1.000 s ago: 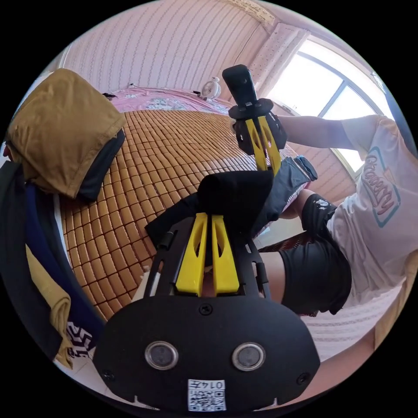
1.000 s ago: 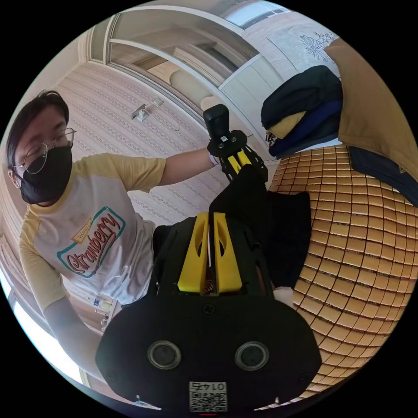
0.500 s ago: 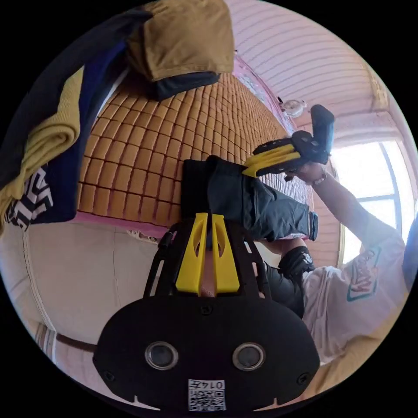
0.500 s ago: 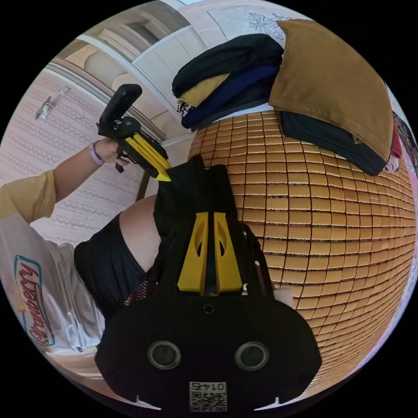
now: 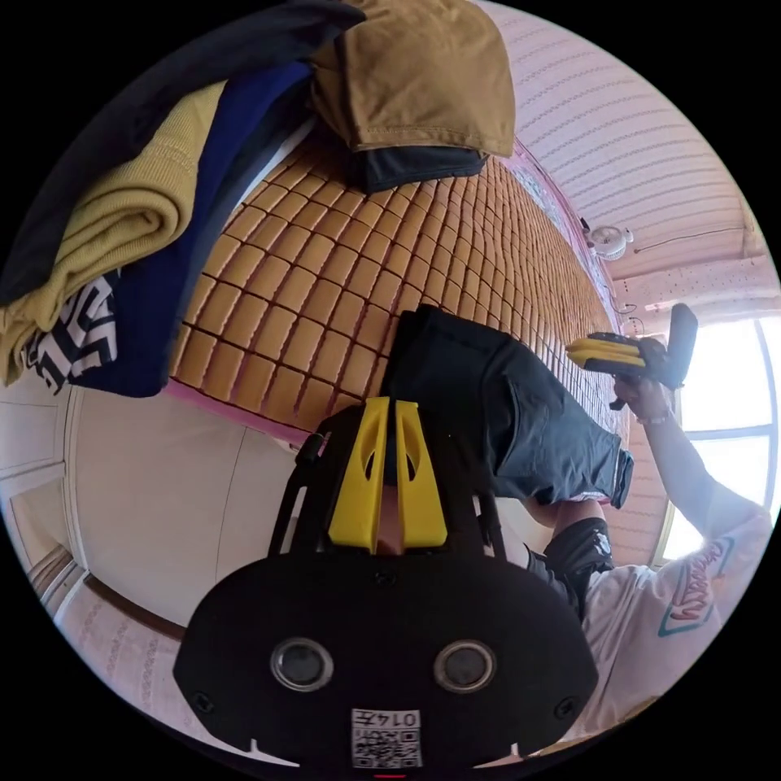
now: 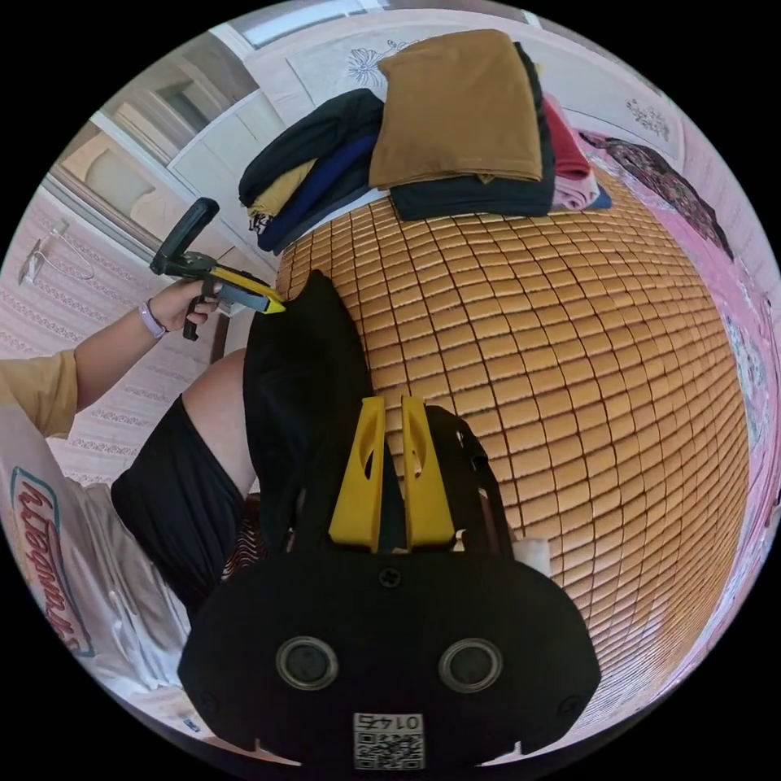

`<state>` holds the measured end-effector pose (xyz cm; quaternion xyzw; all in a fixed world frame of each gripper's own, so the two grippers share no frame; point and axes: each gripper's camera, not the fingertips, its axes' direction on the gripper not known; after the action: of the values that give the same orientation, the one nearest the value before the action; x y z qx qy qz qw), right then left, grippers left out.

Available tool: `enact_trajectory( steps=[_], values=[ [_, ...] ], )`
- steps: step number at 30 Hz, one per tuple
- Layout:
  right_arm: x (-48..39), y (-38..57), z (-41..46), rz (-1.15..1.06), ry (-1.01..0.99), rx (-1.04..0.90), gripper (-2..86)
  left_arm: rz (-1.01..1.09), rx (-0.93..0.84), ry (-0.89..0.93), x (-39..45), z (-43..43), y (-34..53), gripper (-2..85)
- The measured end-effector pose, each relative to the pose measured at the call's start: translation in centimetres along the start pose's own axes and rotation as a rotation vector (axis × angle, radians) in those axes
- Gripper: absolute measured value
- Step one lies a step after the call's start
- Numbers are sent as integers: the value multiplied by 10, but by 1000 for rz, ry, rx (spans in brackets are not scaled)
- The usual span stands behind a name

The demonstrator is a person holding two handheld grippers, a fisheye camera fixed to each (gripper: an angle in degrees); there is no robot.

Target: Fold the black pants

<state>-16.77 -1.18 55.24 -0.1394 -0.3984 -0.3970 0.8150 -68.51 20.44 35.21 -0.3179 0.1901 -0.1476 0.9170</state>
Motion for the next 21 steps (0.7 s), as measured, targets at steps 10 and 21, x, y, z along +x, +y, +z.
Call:
enact_trajectory(
  steps=[10,21],
  values=[
    [33,149,-74,462,118,145,16,31,94,-349,57,2,-68,-6],
    [3,206,-83,573,216,84,15,-11,115,-323,67,-60,15,-3]
  ],
)
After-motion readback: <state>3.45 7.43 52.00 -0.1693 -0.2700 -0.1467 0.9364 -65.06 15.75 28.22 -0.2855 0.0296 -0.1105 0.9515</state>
